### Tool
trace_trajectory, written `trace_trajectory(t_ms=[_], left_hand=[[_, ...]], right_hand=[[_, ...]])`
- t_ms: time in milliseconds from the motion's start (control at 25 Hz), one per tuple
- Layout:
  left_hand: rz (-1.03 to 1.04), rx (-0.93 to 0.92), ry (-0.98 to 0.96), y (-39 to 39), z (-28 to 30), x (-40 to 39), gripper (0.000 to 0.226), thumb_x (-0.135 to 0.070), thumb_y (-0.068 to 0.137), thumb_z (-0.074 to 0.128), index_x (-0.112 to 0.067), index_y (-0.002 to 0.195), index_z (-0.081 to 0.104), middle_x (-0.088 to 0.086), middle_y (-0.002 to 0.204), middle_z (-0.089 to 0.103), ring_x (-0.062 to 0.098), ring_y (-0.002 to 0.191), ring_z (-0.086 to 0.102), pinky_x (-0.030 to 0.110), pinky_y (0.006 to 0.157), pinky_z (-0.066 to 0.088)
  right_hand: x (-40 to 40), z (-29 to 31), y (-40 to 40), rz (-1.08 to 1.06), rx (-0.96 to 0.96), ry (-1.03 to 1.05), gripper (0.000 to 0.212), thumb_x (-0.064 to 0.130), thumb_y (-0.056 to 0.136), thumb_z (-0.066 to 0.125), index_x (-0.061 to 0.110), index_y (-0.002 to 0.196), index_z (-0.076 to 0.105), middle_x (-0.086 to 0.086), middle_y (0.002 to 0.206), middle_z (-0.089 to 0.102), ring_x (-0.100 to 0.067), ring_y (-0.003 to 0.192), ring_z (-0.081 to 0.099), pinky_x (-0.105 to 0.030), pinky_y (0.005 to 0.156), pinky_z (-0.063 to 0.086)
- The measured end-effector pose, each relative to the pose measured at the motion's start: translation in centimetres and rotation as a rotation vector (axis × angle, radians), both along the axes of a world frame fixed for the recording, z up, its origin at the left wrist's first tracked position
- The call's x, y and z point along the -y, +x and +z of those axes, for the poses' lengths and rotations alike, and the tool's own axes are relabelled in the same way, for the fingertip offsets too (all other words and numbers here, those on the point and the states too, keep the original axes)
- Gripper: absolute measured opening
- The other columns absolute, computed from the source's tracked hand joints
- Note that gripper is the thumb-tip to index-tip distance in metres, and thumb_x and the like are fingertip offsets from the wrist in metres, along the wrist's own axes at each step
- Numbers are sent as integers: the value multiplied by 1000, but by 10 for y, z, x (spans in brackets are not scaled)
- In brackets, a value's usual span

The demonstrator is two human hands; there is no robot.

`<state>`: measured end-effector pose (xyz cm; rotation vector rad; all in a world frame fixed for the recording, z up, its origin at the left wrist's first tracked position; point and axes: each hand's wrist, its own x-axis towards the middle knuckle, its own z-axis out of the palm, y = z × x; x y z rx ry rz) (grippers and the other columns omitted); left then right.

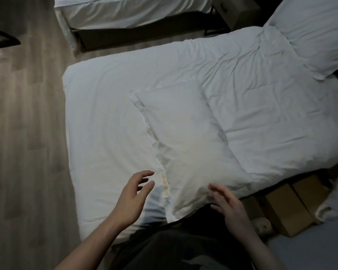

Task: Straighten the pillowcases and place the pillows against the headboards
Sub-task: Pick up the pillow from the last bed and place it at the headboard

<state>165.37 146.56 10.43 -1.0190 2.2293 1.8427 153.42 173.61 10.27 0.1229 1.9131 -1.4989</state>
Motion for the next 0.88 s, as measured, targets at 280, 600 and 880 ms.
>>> trace_trajectory(t_ms=[280,600,880], left_hand=[[175,182,-30,-82,-57,-58,30,-40,102,57,-31,130,63,-15,135,59,3,121,58,14,87,42],[282,454,-7,-150,-106,-110,43,-45,100,57,-19,134,62,-1,138,61,16,112,60,30,94,43],[213,590,-9,-176,-164,-98,64,-48,96,59,-8,145,51,11,152,49,28,134,53,32,101,42]], right_hand=[[-39,-51,-133,208,35,124,24,21,102,61,33,122,66,6,124,68,-11,111,62,-22,91,47],[-78,-120,-247,395,-2,307,28,25,100,64,17,126,68,0,128,69,-18,113,63,-21,85,44],[-75,-186,-298,423,6,497,42,30,97,66,11,134,61,-9,140,63,-23,111,61,-29,92,39]])
